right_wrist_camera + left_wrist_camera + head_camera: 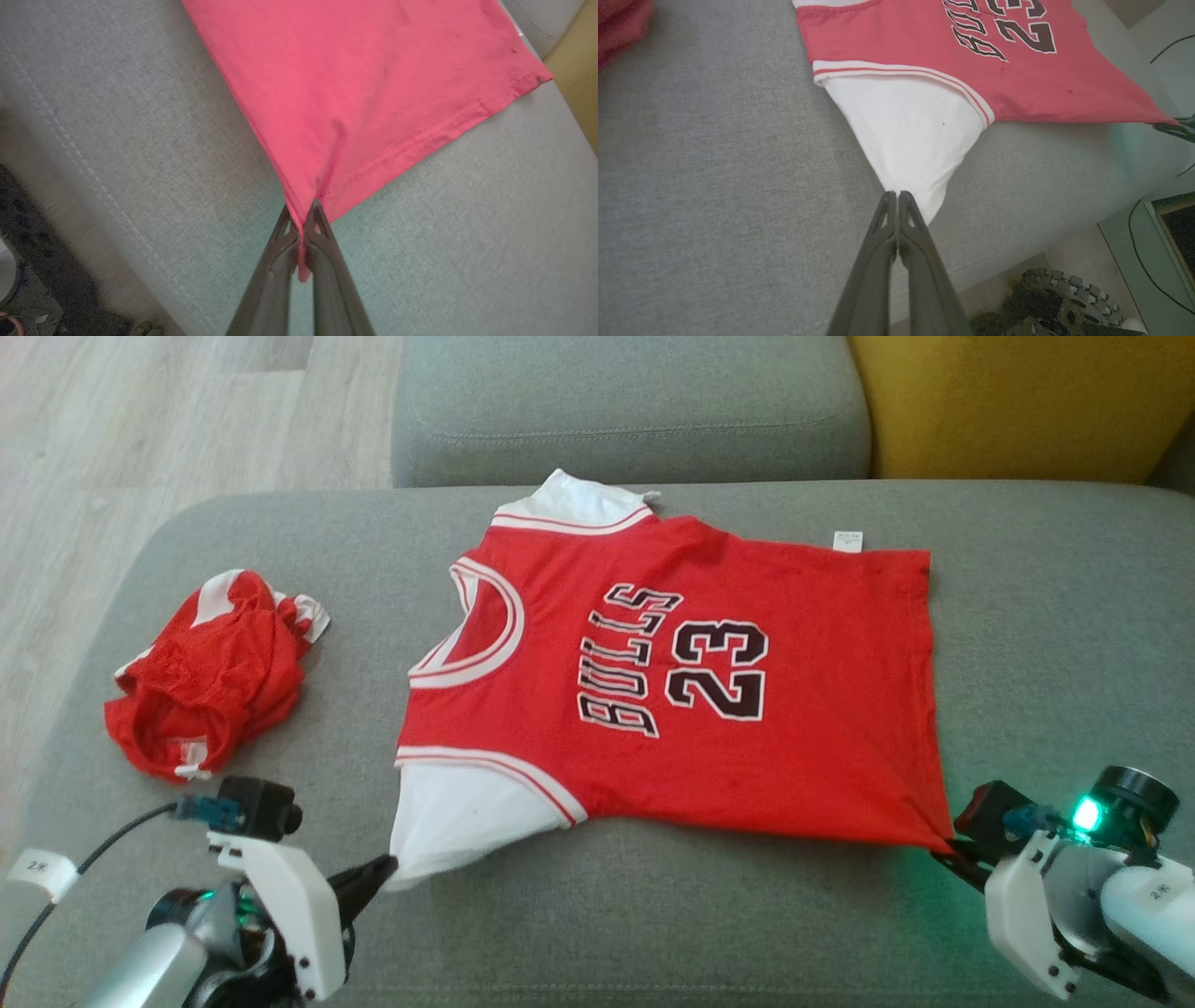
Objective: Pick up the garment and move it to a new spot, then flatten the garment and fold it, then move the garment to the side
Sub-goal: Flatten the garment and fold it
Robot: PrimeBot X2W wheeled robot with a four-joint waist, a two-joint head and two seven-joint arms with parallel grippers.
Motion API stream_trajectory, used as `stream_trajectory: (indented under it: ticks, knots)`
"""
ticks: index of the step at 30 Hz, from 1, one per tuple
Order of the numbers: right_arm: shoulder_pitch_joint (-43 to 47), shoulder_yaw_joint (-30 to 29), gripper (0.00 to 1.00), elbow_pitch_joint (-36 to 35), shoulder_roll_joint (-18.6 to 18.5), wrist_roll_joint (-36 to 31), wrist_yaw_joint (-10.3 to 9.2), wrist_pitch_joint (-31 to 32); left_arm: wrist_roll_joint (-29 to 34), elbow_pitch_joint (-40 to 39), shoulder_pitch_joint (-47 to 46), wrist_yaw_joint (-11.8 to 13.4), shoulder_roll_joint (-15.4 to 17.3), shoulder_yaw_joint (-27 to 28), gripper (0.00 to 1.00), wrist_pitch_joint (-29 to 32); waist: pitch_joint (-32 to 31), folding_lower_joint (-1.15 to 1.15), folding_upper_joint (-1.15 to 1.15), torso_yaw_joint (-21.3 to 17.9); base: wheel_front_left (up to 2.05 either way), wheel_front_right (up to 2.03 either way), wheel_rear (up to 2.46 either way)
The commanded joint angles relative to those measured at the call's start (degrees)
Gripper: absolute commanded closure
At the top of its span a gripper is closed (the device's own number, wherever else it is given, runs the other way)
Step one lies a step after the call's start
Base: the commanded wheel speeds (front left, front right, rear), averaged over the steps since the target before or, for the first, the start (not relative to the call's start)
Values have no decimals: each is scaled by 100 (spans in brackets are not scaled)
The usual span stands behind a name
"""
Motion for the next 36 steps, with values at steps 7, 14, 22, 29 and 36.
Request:
stream_trajectory:
  ticks: [7,14,22,29,36]
  knots:
    - [152,-48,100,-870,-658,351,-5,577,-477,-903,37,68,599,343,100,660,-44,1,0,-67,0,0,0]
    - [293,-47,100,-1535,-1072,628,-5,1075,-1051,-1726,433,239,1059,464,100,1355,-109,1,0,-126,0,0,0]
    - [403,-47,100,-2070,-1484,852,-5,1393,-1569,-2385,713,463,1413,652,100,1823,-111,1,0,-170,0,0,0]
    - [-7,-47,100,-1964,-1396,1164,-5,1207,-1590,-2561,465,592,1294,865,100,1634,27,1,0,-259,0,0,0]
    - [-559,-47,100,-1652,-1136,1312,-5,1131,-1614,-2400,-170,604,1014,1045,100,1486,265,1,0,-309,0,0,0]
